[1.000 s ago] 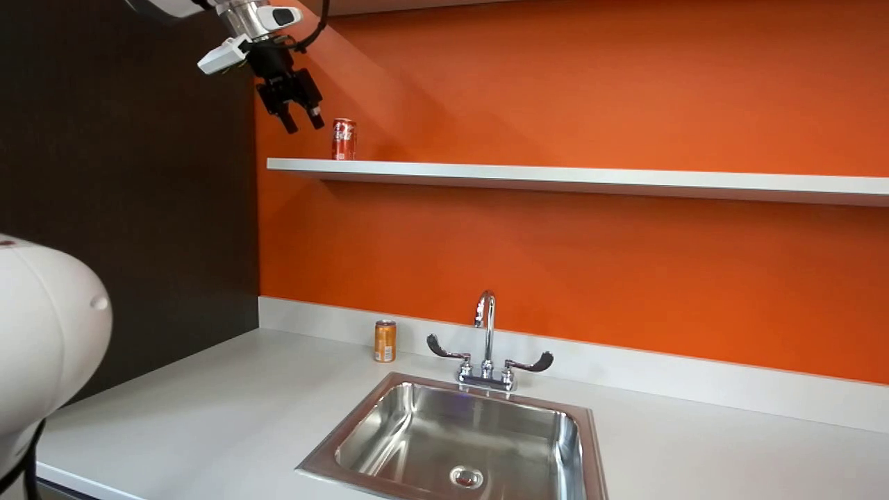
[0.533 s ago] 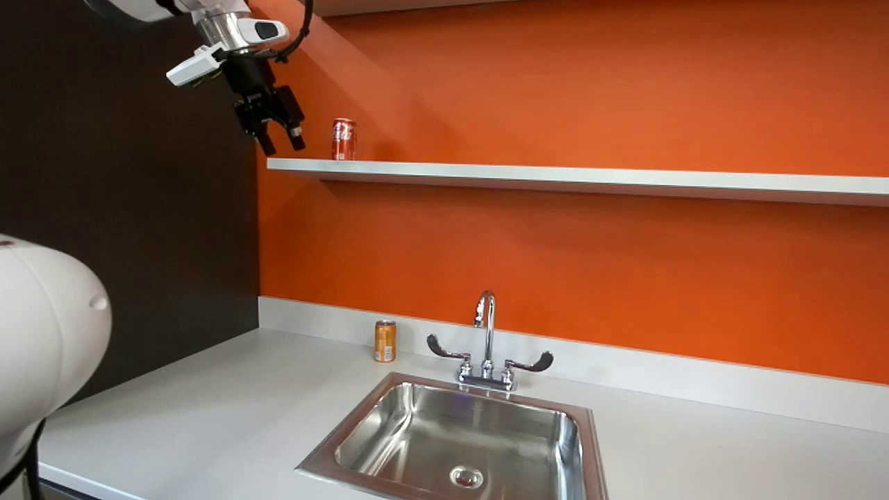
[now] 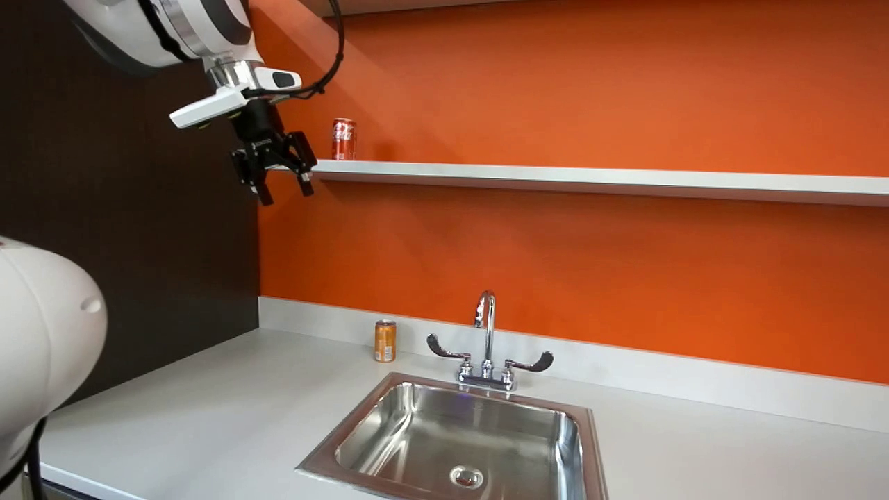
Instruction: Put the red can on the bottom shelf.
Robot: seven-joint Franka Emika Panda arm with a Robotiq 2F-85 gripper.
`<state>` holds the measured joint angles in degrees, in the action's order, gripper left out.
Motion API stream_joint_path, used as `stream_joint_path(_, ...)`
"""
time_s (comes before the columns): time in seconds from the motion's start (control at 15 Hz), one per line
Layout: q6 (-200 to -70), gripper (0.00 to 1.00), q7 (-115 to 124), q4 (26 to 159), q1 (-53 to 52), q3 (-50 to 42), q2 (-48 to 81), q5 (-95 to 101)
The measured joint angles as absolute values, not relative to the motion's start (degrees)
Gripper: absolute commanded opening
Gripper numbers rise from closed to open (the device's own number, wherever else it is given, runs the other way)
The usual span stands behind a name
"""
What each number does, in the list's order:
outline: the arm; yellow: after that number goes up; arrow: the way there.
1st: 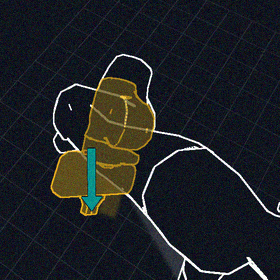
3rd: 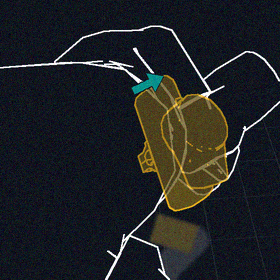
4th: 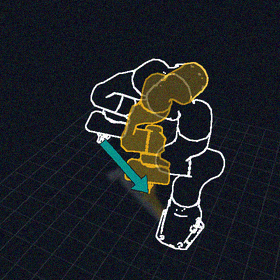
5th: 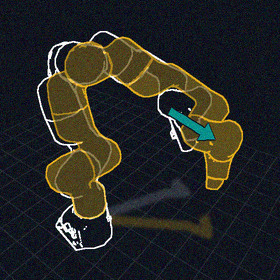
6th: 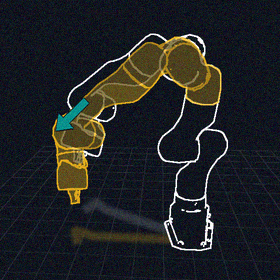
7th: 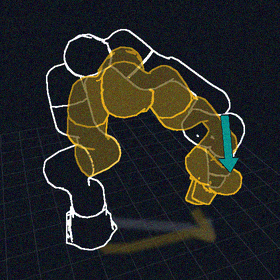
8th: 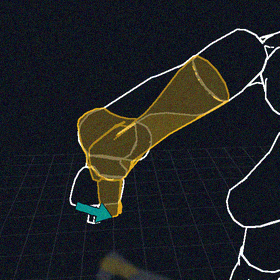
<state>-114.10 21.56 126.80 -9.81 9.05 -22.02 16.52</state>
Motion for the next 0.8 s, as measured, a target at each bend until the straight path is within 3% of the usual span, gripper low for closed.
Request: stream_joint_path(0.8, -124.6, 1.0, 15.4, 140.9, -4.9, 3.9, -20.6, 13.5)
